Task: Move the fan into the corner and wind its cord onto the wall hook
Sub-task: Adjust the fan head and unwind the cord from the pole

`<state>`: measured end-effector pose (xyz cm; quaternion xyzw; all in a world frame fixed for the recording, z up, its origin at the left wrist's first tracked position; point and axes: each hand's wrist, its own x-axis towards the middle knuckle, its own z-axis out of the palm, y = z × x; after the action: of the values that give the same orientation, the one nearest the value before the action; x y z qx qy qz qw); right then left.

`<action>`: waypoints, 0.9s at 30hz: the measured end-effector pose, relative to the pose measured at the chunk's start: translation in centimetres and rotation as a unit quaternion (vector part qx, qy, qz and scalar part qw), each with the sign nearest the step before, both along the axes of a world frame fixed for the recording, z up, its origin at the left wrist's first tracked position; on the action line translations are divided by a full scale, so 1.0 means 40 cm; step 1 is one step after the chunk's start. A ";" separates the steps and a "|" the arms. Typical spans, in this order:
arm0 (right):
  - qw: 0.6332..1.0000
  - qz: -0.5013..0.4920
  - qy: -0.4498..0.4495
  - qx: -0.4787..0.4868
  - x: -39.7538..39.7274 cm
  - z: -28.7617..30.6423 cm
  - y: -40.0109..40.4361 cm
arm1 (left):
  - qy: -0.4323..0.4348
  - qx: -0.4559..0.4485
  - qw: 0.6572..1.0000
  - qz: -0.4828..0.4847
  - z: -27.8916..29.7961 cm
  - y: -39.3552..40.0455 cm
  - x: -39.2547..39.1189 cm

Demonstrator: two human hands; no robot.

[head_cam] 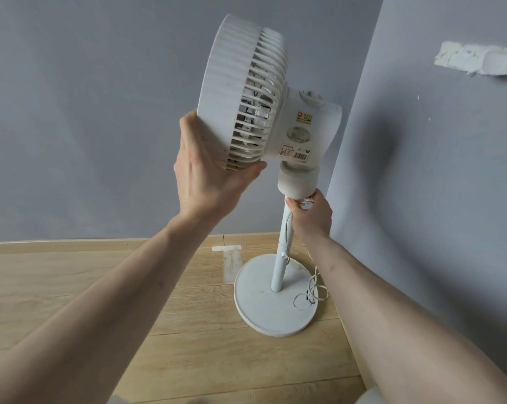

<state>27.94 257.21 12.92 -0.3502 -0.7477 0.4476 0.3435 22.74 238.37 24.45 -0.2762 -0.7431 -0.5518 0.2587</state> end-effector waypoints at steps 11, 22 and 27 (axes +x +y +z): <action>0.999 0.025 -0.026 0.033 -0.003 -0.005 0.020 | -0.032 -0.005 0.999 0.007 -0.011 -0.008 -0.003; 0.998 -0.010 -0.069 -0.006 0.088 -0.041 0.051 | -0.041 -0.033 0.998 -0.017 -0.007 0.011 -0.015; 0.999 -0.031 -0.042 -0.003 0.152 -0.031 0.072 | -0.040 -0.049 0.998 -0.021 -0.028 -0.017 -0.003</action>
<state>34.03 260.09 11.68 -0.3923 -0.7490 0.4240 0.3246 22.62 237.69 23.32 -0.2818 -0.7730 -0.5307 0.2036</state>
